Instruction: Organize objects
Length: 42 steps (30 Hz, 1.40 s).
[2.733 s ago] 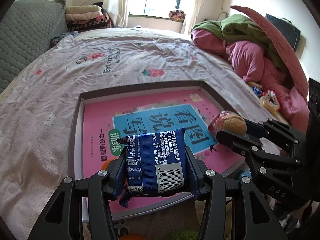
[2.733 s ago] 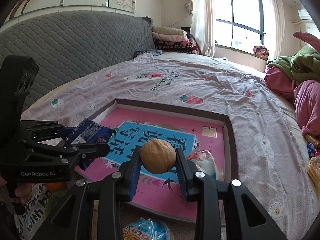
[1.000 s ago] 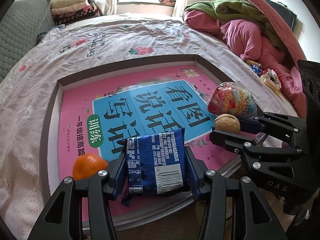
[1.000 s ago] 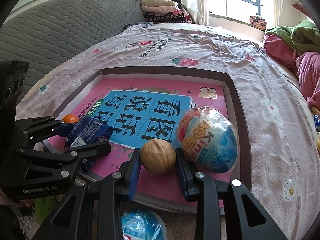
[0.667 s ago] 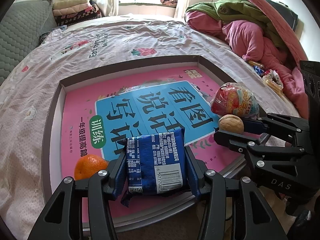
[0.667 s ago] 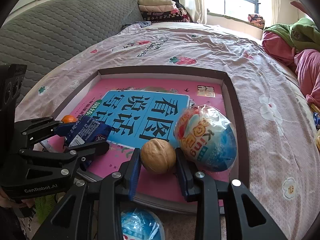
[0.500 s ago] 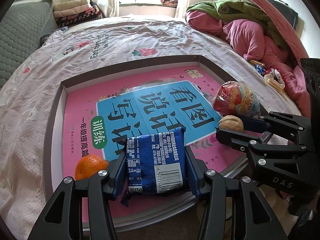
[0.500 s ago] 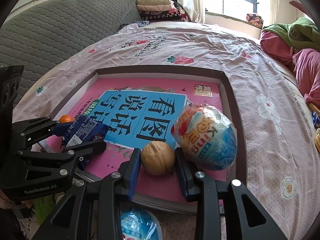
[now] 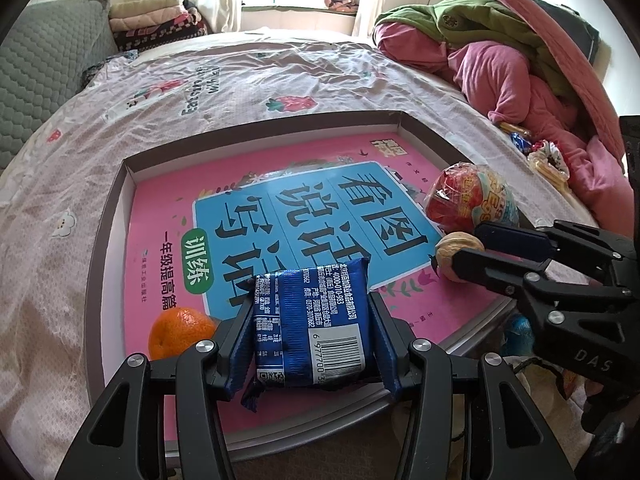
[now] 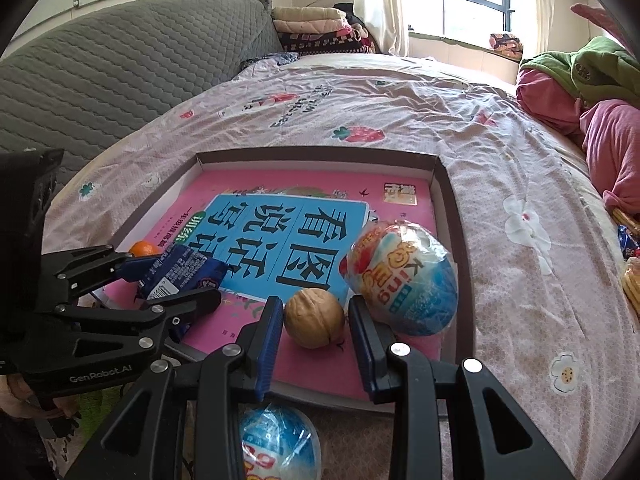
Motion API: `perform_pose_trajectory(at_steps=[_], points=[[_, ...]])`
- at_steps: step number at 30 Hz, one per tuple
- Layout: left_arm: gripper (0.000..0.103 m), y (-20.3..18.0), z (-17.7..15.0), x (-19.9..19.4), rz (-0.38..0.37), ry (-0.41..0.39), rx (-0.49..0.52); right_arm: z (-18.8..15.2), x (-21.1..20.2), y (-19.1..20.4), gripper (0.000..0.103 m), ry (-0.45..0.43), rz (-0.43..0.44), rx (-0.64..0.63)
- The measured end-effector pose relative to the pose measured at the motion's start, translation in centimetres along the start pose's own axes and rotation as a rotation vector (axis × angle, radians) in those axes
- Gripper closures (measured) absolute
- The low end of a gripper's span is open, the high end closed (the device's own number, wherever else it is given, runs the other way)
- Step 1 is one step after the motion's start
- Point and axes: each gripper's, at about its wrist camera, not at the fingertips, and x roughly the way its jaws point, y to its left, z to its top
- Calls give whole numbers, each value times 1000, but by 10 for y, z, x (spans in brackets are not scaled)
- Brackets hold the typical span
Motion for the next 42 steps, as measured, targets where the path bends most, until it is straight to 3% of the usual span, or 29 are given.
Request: perform_pose_trajectory(at_steps=[6, 10, 30, 42], points=[[45, 0, 0, -1, -12, -1, -4, 0, -9, -4, 69, -18, 0, 13], [35, -2, 0, -2, -43, -6, 0, 0, -14, -6, 69, -27, 5, 23], [31, 6, 9, -29, -38, -74, -42, 0, -24, -10, 69, -62, -2, 32], [31, 16, 9, -87, 28, -182, -89, 5, -44, -6, 69, -125, 30, 28]])
